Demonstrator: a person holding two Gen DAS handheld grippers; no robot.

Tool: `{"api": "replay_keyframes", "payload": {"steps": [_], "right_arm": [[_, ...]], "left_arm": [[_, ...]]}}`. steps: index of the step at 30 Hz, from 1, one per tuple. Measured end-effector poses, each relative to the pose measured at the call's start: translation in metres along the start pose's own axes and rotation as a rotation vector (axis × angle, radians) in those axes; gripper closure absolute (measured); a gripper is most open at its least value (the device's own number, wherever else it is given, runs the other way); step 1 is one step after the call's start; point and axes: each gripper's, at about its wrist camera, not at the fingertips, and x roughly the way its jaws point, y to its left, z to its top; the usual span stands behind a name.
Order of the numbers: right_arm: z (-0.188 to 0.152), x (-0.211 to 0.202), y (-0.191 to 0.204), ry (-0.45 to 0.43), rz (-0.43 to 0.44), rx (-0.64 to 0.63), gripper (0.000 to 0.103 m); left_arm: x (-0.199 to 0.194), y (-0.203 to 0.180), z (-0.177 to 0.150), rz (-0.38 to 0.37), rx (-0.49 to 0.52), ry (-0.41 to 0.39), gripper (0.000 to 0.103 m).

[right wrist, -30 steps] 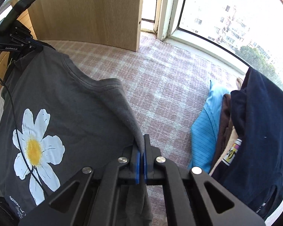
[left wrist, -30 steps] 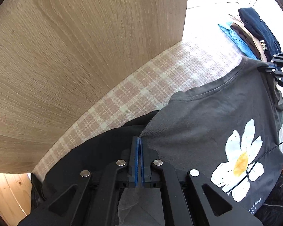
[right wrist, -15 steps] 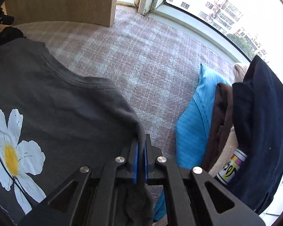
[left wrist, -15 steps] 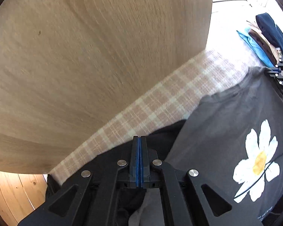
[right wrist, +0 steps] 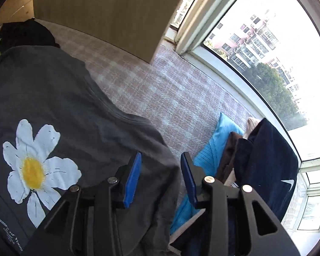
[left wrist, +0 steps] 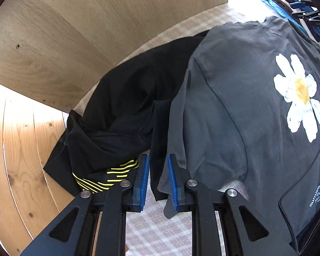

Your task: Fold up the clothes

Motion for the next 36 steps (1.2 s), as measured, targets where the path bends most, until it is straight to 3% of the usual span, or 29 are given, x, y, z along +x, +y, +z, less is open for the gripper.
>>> {"api": "replay_keyframes", "payload": {"steps": [2,5,9,12,16,19,22,24,30,33,36], "right_arm": [[0.014,-0.009,0.038,-0.030,0.046,-0.060,0.065],[0.034,-0.024,0.088,-0.063,0.099,-0.134,0.065],[0.067,-0.037,0.154,-0.097,0.333,-0.199,0.065],[0.101,-0.027,0.199,-0.023,0.553,-0.144,0.065],[0.144,-0.028,0.255,-0.050,0.538,-0.083,0.065],[0.171,-0.017,0.284,0.009,0.582,-0.022,0.065],[0.189,-0.004,0.303,0.077,0.546,0.064,0.065],[0.196,0.002,0.311,0.107,0.509,0.106,0.065],[0.200,0.014,0.315,0.222,0.586,0.273,0.065],[0.204,0.008,0.322,0.210,0.581,0.292,0.065],[0.208,0.014,0.331,0.253,0.555,0.279,0.065]], "left_arm": [[0.010,-0.007,-0.003,0.007,0.028,0.011,0.074],[0.026,-0.008,-0.006,0.036,0.045,0.040,0.071],[0.013,0.015,-0.026,0.028,-0.076,-0.014,0.071],[0.000,0.027,-0.058,-0.010,-0.161,-0.048,0.072],[0.002,0.021,-0.094,-0.014,-0.162,-0.029,0.071],[0.005,0.020,-0.112,-0.049,-0.204,-0.046,0.071],[0.006,0.020,-0.125,-0.090,-0.236,-0.072,0.071],[0.009,0.019,-0.130,-0.083,-0.232,-0.077,0.071],[0.009,0.022,-0.136,-0.110,-0.244,-0.112,0.071],[0.013,0.022,-0.136,-0.125,-0.238,-0.117,0.071],[0.019,0.025,-0.139,-0.149,-0.229,-0.119,0.070]]}}
